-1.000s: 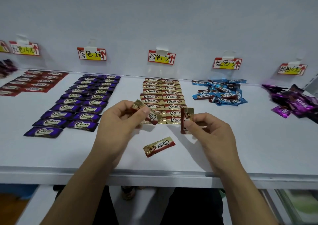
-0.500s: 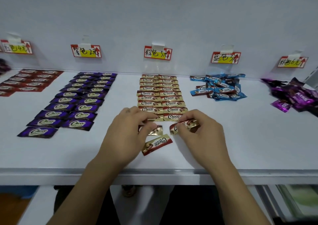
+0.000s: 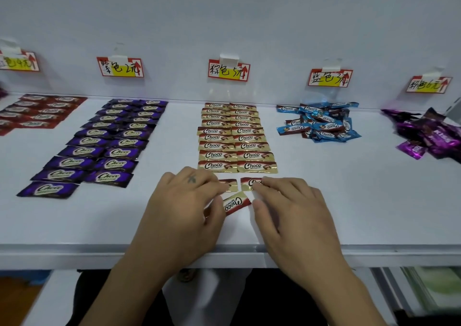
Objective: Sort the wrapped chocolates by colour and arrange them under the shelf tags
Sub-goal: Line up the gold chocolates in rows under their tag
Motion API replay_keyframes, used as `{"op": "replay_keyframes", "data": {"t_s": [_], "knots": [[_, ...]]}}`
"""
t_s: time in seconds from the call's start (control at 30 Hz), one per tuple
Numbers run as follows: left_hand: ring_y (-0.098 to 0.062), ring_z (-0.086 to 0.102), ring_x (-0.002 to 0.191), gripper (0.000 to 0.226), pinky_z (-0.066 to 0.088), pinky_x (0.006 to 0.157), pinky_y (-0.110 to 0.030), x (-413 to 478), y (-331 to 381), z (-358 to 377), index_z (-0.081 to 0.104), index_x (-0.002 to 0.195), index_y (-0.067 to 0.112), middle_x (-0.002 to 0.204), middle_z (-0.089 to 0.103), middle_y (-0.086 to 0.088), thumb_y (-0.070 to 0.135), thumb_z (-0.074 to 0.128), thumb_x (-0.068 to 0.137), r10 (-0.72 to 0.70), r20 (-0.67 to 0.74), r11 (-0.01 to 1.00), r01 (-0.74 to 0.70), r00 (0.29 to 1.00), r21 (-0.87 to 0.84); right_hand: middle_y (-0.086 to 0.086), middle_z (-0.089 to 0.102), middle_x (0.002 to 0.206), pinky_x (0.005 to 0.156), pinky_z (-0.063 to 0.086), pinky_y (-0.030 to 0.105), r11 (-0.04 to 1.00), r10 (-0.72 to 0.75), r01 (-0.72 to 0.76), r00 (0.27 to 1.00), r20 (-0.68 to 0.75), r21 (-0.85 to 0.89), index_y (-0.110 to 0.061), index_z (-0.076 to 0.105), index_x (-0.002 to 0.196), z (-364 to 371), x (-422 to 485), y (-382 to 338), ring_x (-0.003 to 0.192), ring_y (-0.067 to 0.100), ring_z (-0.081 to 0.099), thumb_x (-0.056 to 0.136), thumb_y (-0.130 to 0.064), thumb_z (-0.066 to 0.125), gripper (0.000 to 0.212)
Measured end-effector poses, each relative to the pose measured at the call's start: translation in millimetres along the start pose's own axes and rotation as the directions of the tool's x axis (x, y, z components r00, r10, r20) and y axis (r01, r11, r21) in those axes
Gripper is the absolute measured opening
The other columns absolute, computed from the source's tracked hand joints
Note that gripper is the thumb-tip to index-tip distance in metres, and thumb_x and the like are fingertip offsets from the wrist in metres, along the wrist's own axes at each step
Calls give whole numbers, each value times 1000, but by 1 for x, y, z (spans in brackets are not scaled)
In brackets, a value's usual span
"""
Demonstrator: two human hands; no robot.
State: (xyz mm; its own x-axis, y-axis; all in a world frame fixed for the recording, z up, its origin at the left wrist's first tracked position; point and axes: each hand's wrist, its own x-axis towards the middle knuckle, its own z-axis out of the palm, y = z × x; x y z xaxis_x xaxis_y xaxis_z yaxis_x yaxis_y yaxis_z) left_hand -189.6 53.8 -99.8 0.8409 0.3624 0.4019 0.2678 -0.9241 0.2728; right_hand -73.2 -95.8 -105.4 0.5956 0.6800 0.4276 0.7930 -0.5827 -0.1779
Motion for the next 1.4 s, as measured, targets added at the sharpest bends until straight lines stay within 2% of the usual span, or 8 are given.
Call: {"op": "replay_keyframes", "data": {"t_s": [0.23, 0.7, 0.8, 0.87, 0.97, 1.03, 1.17, 1.4], "knots": [[-11, 50, 111, 44, 34, 82, -27, 2, 2, -1, 63, 122, 25, 122, 61, 9, 37, 32, 92, -17, 93, 998, 12, 996, 54, -9, 66, 121, 95, 42, 34, 996, 12, -5, 996, 84, -89, -26, 66, 120, -2, 4, -6, 113, 13, 51, 94, -50, 31, 49], [-9, 48, 110, 43, 34, 82, -27, 3, 4, 0, 60, 122, 29, 122, 60, 13, 38, 32, 91, -35, 112, 998, 30, 993, 48, -7, 63, 125, 94, 45, 36, 998, -16, 24, 987, 162, -50, -24, 64, 123, -3, 4, -5, 116, 15, 51, 92, -52, 32, 53], [-8, 43, 115, 46, 34, 86, -28, 3, 4, 0, 58, 125, 30, 127, 56, 13, 40, 29, 90, -46, 116, 998, 40, 992, 53, -6, 61, 130, 100, 35, 33, 999, -32, 37, 987, 159, -32, -24, 62, 126, -5, 4, -3, 120, 14, 47, 93, -54, 30, 55], [-8, 36, 125, 53, 35, 95, -30, 5, 5, -1, 53, 131, 29, 138, 49, 12, 44, 25, 89, -72, 126, 997, 67, 989, 50, -6, 50, 142, 108, 19, 30, 1000, -29, 28, 983, 180, 8, -25, 54, 135, -9, 6, -4, 130, 11, 33, 92, -57, 24, 61], [-6, 16, 142, 70, 19, 112, -32, 8, 7, -3, 32, 147, 30, 155, 25, 14, 52, 11, 85, -92, 189, 995, 83, 978, 56, -12, 10, 160, 116, -7, 29, 999, -25, 15, 953, 303, 36, -29, 15, 153, -13, 16, -5, 144, 2, -4, 83, -64, -5, 81], [-2, 5, 144, 76, 9, 115, -29, 10, 8, -3, 18, 152, 31, 159, 13, 17, 56, 1, 82, -95, 236, 995, 81, 967, 65, -13, -4, 161, 117, -12, 32, 999, -34, 30, 926, 377, 17, -27, 0, 154, -12, 22, -7, 145, 2, -12, 85, -64, -8, 79], [0, 5, 144, 68, 3, 116, -27, 12, 10, -3, 14, 152, 33, 158, 13, 18, 54, 6, 88, -91, 254, 995, 75, 963, 72, -12, -3, 161, 120, -7, 33, 999, -21, 6, 884, 468, 33, -25, 2, 155, -11, 25, -8, 146, 2, -9, 97, -58, 11, 67], [1, 5, 144, 65, 3, 116, -26, 11, 6, 0, 16, 152, 32, 158, 14, 18, 50, 10, 90, -68, 246, 997, 57, 967, 52, -13, -2, 161, 120, -8, 31, 997, -53, 20, 886, 460, 76, -27, 4, 154, -9, 25, -7, 145, 0, -8, 96, -60, 14, 68]]}}
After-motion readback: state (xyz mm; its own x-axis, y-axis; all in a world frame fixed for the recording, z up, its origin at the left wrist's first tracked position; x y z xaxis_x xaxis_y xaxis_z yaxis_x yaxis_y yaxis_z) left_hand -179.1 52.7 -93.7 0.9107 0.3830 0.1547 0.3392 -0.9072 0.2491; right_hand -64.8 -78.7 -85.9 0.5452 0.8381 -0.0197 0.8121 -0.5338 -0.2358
